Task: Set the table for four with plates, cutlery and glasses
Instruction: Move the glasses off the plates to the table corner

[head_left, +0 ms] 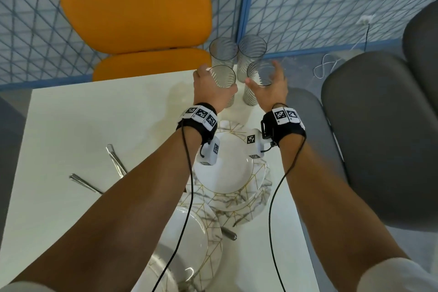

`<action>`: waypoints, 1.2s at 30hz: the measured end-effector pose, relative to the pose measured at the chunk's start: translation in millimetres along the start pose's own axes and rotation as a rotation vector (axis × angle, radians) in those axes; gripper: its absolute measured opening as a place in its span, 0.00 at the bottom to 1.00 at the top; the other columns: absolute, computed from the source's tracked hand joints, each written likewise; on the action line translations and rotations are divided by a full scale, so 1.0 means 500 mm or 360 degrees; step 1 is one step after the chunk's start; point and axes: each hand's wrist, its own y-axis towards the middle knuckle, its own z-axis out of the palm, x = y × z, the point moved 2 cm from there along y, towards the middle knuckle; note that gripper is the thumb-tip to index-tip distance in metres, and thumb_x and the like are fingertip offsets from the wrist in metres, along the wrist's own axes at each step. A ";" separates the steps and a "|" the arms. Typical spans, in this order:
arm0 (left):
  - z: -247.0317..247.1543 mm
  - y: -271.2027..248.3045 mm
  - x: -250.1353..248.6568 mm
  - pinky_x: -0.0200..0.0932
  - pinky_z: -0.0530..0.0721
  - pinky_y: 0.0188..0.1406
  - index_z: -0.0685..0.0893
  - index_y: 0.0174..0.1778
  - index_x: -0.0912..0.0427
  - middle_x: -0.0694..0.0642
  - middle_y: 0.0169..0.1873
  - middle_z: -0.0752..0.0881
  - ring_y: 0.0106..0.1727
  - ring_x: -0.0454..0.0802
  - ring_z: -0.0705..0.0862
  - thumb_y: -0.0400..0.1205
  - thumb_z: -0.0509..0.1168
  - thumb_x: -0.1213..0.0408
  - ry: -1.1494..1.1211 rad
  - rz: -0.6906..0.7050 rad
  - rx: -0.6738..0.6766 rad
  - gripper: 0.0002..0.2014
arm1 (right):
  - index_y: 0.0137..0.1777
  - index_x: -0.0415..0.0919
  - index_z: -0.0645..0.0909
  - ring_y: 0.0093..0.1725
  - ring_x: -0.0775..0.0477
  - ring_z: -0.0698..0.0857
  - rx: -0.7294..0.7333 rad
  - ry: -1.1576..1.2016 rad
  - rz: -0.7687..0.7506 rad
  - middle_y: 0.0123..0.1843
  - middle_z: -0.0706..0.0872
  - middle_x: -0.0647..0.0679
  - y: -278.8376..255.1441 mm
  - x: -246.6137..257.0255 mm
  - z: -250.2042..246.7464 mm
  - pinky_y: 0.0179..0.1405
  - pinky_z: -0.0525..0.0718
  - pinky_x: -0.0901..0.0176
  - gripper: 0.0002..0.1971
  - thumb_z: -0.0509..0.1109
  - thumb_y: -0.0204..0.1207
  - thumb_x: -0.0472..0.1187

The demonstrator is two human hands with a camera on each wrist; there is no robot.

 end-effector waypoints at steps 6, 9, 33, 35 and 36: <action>0.032 0.009 -0.016 0.40 0.75 0.59 0.71 0.79 0.64 0.59 0.73 0.74 0.72 0.57 0.77 0.71 0.84 0.48 -0.0012 -0.0071 -0.0025 0.46 | 0.81 0.40 0.66 0.75 0.43 0.76 -0.0013 0.0035 0.0056 0.76 0.78 0.45 0.008 0.005 0.007 0.76 0.76 0.41 0.54 0.82 0.60 0.67; 0.039 0.012 -0.020 0.39 0.74 0.60 0.72 0.80 0.64 0.59 0.74 0.74 0.73 0.57 0.77 0.71 0.84 0.46 -0.0021 -0.0077 -0.0029 0.47 | 0.81 0.41 0.65 0.76 0.44 0.76 -0.0001 0.0042 0.0053 0.76 0.78 0.46 0.012 0.004 0.007 0.77 0.76 0.44 0.52 0.83 0.62 0.64; -0.101 -0.033 0.079 0.49 0.85 0.64 0.80 0.73 0.57 0.53 0.64 0.86 0.61 0.50 0.87 0.86 0.69 0.48 -0.0034 -0.0065 0.0053 0.23 | 0.79 0.40 0.70 0.75 0.39 0.68 -0.0284 0.0020 0.0019 0.74 0.76 0.43 -0.074 0.046 -0.046 0.66 0.56 0.61 0.39 0.78 0.68 0.50; -0.141 -0.055 0.112 0.40 0.86 0.53 0.84 0.67 0.56 0.50 0.55 0.89 0.54 0.49 0.88 0.87 0.68 0.55 -0.0024 -0.0061 0.0040 0.14 | 0.72 0.37 0.74 0.70 0.40 0.72 -0.0377 -0.0024 -0.0059 0.69 0.79 0.42 -0.116 0.061 -0.044 0.62 0.56 0.63 0.32 0.76 0.68 0.44; -0.160 -0.071 0.136 0.39 0.87 0.51 0.86 0.63 0.54 0.49 0.53 0.90 0.53 0.49 0.89 0.87 0.68 0.57 -0.0028 -0.0074 0.0046 0.11 | 0.68 0.37 0.76 0.66 0.41 0.75 -0.0386 -0.0041 -0.0095 0.65 0.81 0.42 -0.143 0.065 -0.040 0.62 0.58 0.62 0.28 0.74 0.68 0.41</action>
